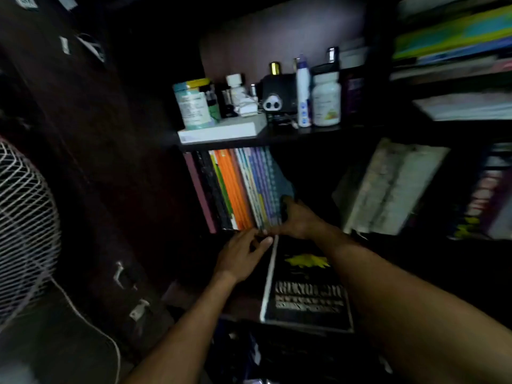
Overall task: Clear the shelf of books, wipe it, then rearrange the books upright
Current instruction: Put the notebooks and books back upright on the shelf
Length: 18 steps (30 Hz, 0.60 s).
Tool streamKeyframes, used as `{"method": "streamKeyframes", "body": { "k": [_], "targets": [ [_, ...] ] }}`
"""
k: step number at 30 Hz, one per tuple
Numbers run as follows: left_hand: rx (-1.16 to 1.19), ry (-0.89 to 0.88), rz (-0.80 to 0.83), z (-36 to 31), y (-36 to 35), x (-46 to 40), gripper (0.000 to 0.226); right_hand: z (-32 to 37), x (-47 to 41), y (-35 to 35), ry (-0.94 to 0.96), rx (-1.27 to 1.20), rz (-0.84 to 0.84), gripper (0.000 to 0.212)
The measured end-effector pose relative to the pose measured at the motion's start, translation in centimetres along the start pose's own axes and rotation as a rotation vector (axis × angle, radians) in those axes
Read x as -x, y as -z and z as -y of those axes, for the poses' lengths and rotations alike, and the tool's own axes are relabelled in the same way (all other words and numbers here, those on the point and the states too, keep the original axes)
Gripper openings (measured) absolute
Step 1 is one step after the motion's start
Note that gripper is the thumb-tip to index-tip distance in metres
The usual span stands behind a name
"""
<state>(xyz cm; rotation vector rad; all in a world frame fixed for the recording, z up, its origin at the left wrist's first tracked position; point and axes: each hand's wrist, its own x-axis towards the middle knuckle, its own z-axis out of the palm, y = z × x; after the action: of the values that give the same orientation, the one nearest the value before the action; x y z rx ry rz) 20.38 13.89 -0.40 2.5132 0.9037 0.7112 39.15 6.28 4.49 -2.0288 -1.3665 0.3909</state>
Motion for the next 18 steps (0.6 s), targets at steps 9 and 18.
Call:
{"method": "streamKeyframes", "body": {
  "k": [9,18],
  "targets": [
    [-0.310,0.043,0.221,-9.2,-1.6,9.4,0.060,-6.1,25.0,3.5,0.071,0.494,0.162,0.061],
    [-0.023,-0.072,0.343,-22.6,-9.2,8.2,0.063,-10.8,31.7,11.9,-0.117,0.641,0.188,0.078]
  ]
}}
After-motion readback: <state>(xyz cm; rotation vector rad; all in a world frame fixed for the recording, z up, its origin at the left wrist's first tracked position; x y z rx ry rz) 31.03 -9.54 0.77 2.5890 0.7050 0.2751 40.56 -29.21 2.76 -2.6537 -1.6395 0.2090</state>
